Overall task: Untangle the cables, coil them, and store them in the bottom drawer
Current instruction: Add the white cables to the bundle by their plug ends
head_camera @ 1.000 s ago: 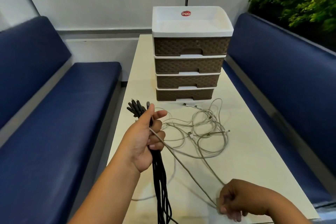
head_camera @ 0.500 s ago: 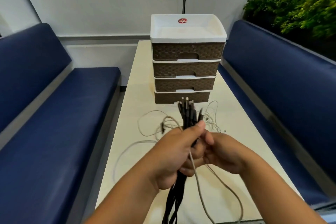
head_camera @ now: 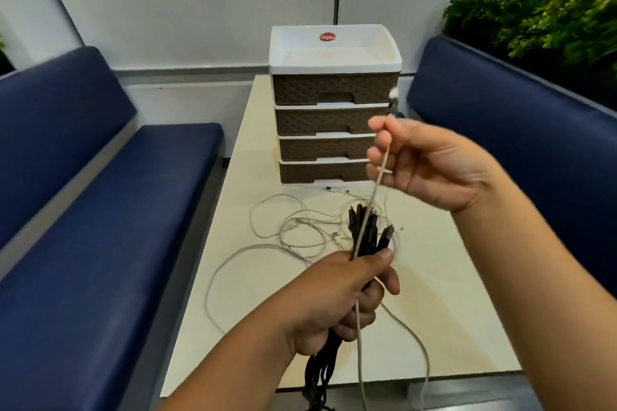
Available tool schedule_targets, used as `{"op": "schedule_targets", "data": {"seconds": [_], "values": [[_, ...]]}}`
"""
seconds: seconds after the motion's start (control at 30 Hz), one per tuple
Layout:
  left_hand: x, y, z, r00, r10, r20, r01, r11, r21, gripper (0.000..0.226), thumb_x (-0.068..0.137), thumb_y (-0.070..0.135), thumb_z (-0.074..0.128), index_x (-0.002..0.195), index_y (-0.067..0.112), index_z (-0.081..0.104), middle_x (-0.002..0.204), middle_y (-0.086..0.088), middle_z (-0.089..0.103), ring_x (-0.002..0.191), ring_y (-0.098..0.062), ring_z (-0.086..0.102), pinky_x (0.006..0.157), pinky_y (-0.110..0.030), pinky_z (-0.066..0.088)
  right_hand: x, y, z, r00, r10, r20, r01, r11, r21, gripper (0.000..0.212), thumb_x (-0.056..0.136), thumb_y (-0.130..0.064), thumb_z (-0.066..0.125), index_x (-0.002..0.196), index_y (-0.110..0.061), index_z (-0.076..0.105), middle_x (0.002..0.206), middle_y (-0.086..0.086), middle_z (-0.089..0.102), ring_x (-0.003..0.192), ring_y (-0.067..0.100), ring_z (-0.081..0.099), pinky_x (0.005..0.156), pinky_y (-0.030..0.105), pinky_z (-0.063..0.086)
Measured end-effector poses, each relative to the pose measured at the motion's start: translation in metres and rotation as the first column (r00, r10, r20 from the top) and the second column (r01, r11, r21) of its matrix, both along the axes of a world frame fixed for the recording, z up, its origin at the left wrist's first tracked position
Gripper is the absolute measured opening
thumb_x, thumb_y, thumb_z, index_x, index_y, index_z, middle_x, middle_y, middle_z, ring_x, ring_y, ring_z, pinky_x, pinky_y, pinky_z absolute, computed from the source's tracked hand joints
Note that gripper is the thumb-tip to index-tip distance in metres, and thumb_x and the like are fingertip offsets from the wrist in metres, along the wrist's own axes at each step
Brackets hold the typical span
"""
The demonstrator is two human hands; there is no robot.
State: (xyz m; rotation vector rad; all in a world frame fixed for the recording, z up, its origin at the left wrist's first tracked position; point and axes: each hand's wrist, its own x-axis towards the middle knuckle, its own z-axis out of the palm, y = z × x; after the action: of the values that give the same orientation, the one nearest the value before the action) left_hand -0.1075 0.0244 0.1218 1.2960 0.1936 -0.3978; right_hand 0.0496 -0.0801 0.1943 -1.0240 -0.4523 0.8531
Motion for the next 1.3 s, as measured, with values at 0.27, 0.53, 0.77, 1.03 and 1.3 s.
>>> {"op": "schedule_targets", "data": {"seconds": [0.27,0.53,0.77,1.03,1.3], "values": [[-0.014,-0.022,0.012,0.951,0.297,0.087,-0.27,0.933,-0.236,0.037,0.092,0.049,0.049,0.075,0.017,0.056,0.05,0.006,0.017,0.043,-0.009,0.008,0.041,-0.02,0.008,-0.074,-0.07,0.009,0.931,-0.243,0.273,0.273,0.959,-0.077,0.044,0.097,-0.048,0.039,0.075,-0.018,0.064,0.055,-0.004,0.028,0.041,0.01,0.022,0.043,0.024,0.022],[-0.031,-0.08,0.007,0.842,0.502,0.197,-0.479,0.864,-0.152,0.032,0.093,0.042,0.046,0.082,0.017,0.063,0.05,0.006,0.022,0.046,-0.011,0.012,0.049,-0.03,0.007,-0.141,-0.087,-0.056,0.541,-0.079,0.838,0.507,0.825,-0.249,0.035,0.102,-0.037,0.032,0.081,-0.025,0.058,0.077,-0.014,0.065,0.075,-0.003,0.058,0.062,0.018,0.042],[-0.046,-0.115,-0.006,0.77,0.562,0.301,-0.567,0.82,-0.082,0.056,0.071,0.066,0.055,0.096,0.018,0.072,0.054,0.002,0.042,0.047,-0.012,0.037,0.047,-0.022,0.029,-0.164,-0.11,-0.064,0.38,0.135,0.915,0.508,0.796,-0.328,0.028,0.097,-0.042,0.024,0.083,-0.032,0.046,0.073,-0.01,0.058,0.069,0.009,0.056,0.061,0.032,0.046],[-0.053,-0.136,0.001,0.6,0.744,0.295,-0.778,0.628,0.0,0.044,0.098,0.037,0.05,0.059,0.017,0.051,0.053,0.004,0.05,0.05,-0.011,0.048,0.051,-0.024,0.039,-0.176,-0.125,-0.09,0.374,-0.054,0.926,0.473,0.87,-0.14,0.031,0.098,-0.051,0.028,0.088,-0.033,0.051,0.066,-0.019,0.052,0.063,0.006,0.052,0.054,0.023,0.039],[-0.071,-0.083,0.026,0.557,0.811,0.178,-0.77,0.584,-0.255,0.042,0.1,0.04,0.045,0.063,0.022,0.039,0.054,0.006,0.038,0.048,-0.01,0.045,0.046,-0.019,0.035,-0.194,-0.158,-0.232,0.857,0.327,0.399,0.006,0.767,-0.641,0.065,0.087,-0.074,0.033,0.064,-0.021,0.061,0.058,-0.002,0.056,0.056,0.008,0.054,0.063,0.036,0.047]]}}
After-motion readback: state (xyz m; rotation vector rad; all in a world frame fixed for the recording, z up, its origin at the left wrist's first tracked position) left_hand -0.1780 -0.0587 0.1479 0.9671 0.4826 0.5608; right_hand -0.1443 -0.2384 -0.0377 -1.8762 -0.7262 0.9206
